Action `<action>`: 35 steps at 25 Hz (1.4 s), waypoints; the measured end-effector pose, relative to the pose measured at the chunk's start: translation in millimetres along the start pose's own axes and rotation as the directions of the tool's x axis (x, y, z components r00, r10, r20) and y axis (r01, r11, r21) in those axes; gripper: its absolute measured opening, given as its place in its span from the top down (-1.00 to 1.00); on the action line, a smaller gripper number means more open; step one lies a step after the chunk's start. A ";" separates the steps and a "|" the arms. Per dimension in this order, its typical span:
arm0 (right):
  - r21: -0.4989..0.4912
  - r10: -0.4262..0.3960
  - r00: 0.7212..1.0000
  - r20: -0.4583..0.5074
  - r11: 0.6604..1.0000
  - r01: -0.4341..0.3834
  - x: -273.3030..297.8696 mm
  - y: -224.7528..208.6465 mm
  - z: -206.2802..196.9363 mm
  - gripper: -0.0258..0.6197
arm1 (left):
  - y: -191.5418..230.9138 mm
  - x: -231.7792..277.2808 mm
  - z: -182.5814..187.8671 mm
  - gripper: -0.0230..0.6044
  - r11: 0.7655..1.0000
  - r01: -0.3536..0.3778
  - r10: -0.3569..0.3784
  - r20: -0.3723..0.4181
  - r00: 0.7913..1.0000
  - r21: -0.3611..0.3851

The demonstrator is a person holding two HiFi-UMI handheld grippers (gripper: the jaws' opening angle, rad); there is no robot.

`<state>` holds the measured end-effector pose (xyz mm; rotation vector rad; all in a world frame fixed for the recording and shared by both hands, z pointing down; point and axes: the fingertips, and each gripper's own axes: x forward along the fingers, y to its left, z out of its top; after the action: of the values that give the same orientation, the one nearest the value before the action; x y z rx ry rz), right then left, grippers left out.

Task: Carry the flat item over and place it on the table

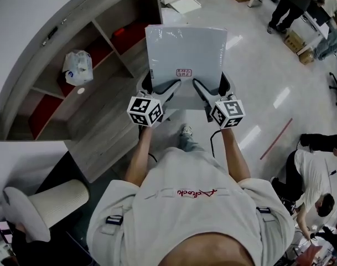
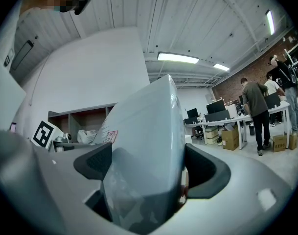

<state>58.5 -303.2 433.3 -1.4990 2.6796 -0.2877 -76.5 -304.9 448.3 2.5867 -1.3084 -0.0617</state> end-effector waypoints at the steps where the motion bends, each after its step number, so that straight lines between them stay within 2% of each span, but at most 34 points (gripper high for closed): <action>1: 0.001 0.000 1.000 0.002 1.000 0.000 6.3 -7.5 2.6 -0.54 | 2.5 9.6 2.5 -0.68 1.000 0.000 0.000 -0.001 1.000 0.003; 9: -0.004 0.012 1.000 0.015 1.000 -0.012 51.6 -64.4 26.1 -0.53 | 18.6 80.8 22.6 -0.68 1.000 -0.008 0.007 0.011 1.000 0.013; 15: 0.007 0.024 1.000 0.016 1.000 -0.024 73.6 -88.4 30.8 -0.53 | 28.5 110.0 27.2 -0.68 1.000 -0.022 0.022 0.007 1.000 0.018; 27: 0.033 0.022 0.999 -0.035 0.999 -0.021 103.2 -108.4 8.4 -0.53 | 53.9 135.3 6.9 -0.68 0.999 -0.035 0.034 -0.032 0.999 -0.019; 35: 0.076 0.001 0.997 -0.081 0.997 0.006 111.8 -114.2 -20.9 -0.53 | 67.5 141.1 -18.8 -0.68 0.998 -0.036 0.032 -0.095 0.995 -0.045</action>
<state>92.6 -453.7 480.0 -1.5007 2.6945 -0.4557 -42.7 -452.4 492.3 2.4961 -1.3011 0.0353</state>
